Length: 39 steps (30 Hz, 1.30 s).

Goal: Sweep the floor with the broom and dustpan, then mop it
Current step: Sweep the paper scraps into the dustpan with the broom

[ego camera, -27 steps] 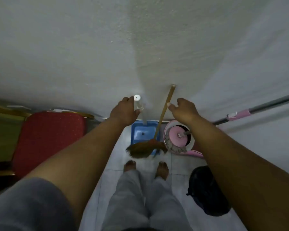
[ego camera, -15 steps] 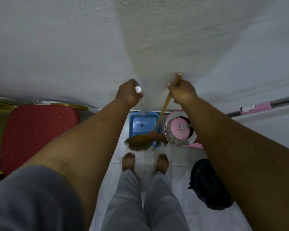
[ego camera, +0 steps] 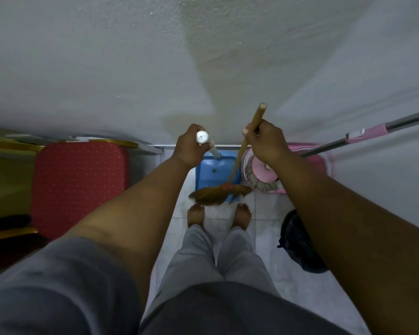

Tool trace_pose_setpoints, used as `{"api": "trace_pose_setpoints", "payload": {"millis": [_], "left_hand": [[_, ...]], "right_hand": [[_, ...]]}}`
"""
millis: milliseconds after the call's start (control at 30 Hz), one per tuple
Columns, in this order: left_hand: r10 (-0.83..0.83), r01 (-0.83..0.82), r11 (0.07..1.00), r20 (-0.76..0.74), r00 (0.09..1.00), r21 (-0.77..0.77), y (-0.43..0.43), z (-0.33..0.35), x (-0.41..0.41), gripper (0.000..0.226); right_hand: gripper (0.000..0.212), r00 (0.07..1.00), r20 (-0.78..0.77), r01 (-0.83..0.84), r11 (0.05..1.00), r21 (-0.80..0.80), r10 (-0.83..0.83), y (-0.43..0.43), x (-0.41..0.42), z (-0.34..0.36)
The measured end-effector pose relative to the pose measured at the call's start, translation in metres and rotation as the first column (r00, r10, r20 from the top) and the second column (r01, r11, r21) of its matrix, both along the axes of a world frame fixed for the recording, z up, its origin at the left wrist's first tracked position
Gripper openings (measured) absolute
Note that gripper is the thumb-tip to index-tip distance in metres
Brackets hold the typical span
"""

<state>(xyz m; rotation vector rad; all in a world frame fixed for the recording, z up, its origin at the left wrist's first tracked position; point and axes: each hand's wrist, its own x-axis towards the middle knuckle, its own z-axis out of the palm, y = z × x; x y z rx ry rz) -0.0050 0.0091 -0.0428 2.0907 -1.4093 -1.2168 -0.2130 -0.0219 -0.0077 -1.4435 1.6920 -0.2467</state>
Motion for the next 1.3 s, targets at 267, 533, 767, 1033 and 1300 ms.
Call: {"api": "trace_pose_setpoints", "payload": {"millis": [267,533,767,1033,1300], "left_hand": [[-0.035,0.025,0.99,-0.068,0.997,-0.136,0.007,0.067,0.005,0.032],[-0.202,0.173,0.942,-0.075,0.976,-0.288,0.022,0.115,0.008,0.029],[-0.393,0.316,0.891,-0.203,0.897,-0.326,0.024,0.147,-0.003,0.026],[-0.637,0.55,0.752,-0.185,0.749,-0.365,0.059,0.153,-0.038,0.032],[-0.812,0.725,0.582,-0.209,0.545,-0.369,0.123,0.165,-0.09,0.025]], "right_hand": [[0.028,0.993,0.083,0.091,0.99,-0.106,-0.083,0.02,0.005,0.068],[0.028,0.978,0.07,0.209,0.947,-0.243,-0.198,0.055,0.019,0.121],[0.021,0.954,0.13,0.293,0.928,-0.231,-0.269,0.099,0.01,0.151],[0.01,0.814,0.242,0.577,0.783,-0.232,-0.528,0.178,-0.006,0.159],[0.011,0.677,0.244,0.736,0.625,-0.261,-0.695,0.289,-0.035,0.163]]}}
